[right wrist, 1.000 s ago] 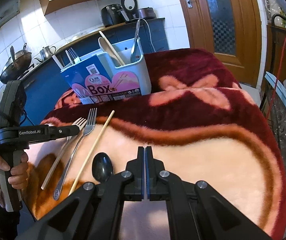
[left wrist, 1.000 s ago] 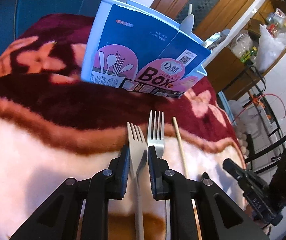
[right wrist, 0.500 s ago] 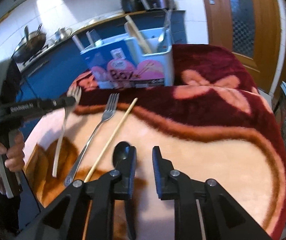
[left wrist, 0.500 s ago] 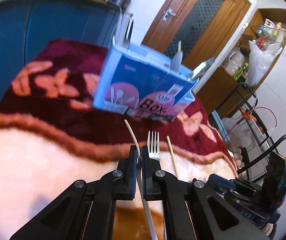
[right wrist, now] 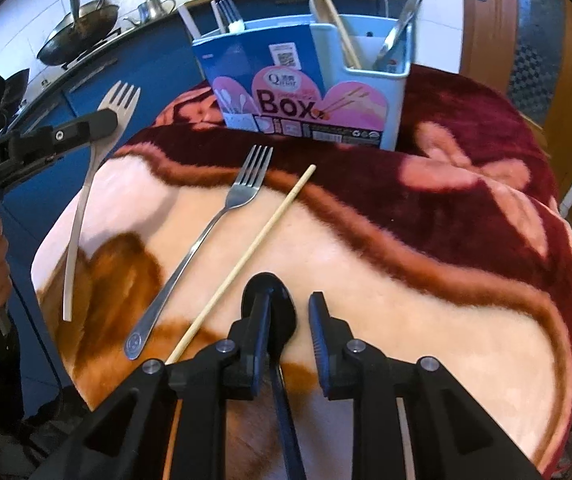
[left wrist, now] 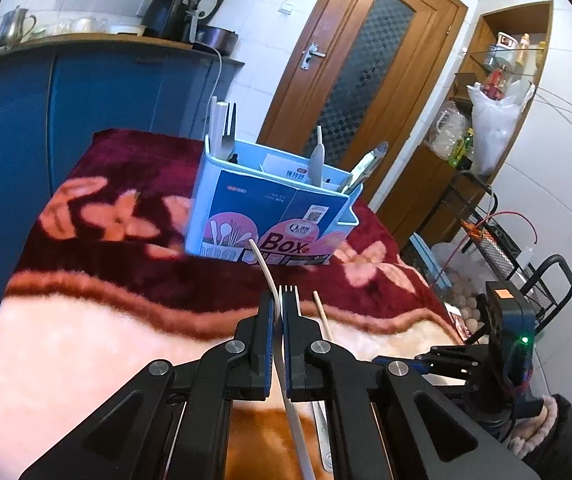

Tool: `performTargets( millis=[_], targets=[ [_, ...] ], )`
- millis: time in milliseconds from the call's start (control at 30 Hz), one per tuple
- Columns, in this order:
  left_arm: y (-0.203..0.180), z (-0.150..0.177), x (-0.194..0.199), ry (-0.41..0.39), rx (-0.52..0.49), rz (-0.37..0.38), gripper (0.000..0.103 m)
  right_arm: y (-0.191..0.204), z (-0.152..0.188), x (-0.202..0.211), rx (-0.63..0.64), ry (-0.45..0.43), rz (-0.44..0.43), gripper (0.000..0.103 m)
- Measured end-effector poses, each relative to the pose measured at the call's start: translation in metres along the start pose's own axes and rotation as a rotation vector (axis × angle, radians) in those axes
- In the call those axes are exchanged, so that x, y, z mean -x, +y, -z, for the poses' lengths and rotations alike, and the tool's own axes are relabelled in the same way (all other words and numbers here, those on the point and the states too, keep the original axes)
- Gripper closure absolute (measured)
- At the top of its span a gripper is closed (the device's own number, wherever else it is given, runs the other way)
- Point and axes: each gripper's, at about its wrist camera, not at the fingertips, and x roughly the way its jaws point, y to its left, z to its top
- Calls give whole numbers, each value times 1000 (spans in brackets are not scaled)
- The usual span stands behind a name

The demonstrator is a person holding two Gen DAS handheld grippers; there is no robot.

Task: Organize utensils
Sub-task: 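Carry the fork and black spoon with both tools over the box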

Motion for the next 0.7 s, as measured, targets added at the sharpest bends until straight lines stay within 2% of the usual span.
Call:
performTargets(
  millis=[33,133,333,433,567,700],
  targets=[
    [0,0,0,-1,-1,0,99,-2,-1,0,-5,4,-6,94],
    [-1,-1,1,-5,-1,-4,99,-6,-1,4,-20,-4,-38,98],
    [-6,-6,6,-42,-18,-20,99,-3,-3,22,-38,-104,-43,100],
    [-10,-11,10,-80,-31,-33,99,1,-7,37,-31,-203,-8,100],
    [-17,-27,15,-150,-62,-64,99,12,-17,65,25,-410,96,100],
    [-23,-47,14,-200,-90,-91,99,16,-33,76,34,-530,145,100]
  ],
)
